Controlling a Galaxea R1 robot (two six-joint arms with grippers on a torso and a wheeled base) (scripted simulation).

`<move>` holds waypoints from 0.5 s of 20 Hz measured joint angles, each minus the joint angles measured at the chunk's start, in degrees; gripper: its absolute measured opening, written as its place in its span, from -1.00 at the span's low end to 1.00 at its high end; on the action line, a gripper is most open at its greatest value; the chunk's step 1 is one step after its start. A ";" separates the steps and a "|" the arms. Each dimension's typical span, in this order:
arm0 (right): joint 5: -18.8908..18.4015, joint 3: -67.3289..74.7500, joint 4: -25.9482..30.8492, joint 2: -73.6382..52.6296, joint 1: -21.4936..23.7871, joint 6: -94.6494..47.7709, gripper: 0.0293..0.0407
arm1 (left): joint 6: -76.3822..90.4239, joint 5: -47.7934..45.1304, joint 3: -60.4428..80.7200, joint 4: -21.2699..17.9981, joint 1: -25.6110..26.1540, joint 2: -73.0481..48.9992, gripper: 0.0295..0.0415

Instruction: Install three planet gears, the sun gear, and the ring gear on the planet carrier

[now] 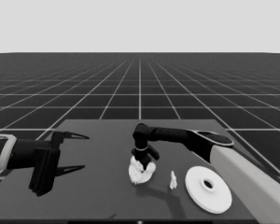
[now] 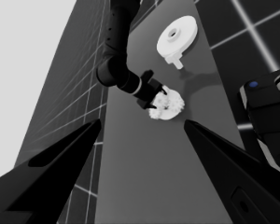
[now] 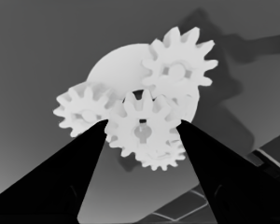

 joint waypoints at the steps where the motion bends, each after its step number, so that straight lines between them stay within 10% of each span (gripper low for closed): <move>1: 0.00 0.00 0.00 0.00 0.00 0.60 -0.70 | 0.00 0.00 0.00 0.00 0.00 0.00 0.49; 10: 0.00 0.00 0.00 0.00 0.00 6.00 -0.70 | 0.00 0.00 0.00 0.00 0.00 0.00 0.49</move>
